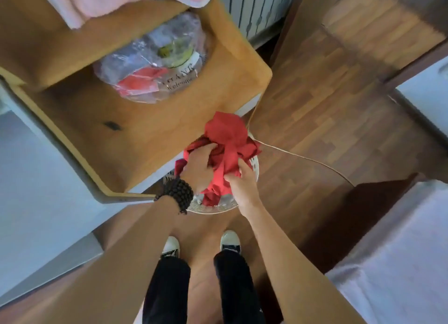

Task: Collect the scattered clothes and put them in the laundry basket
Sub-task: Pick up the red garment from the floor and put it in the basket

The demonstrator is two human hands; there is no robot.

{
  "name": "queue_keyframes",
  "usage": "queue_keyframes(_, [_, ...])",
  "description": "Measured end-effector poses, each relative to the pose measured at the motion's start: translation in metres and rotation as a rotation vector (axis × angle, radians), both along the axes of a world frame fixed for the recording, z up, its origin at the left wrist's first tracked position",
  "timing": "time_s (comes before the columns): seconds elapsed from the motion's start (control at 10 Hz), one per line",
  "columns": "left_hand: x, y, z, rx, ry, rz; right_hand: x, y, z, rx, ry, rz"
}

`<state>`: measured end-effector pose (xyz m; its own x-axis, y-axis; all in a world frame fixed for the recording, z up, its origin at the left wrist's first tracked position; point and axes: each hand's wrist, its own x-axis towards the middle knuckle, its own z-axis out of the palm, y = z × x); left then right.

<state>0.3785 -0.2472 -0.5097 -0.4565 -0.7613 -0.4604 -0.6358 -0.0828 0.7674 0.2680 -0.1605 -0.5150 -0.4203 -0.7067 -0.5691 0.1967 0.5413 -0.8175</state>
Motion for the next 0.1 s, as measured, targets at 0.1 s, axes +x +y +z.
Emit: queue_keyframes(0.1, [0.0040, 0.0056, -0.0348, 0.030, -0.184, -0.082, -0.0124, -0.0040, -0.0360, 0.108, -0.032, 0.122])
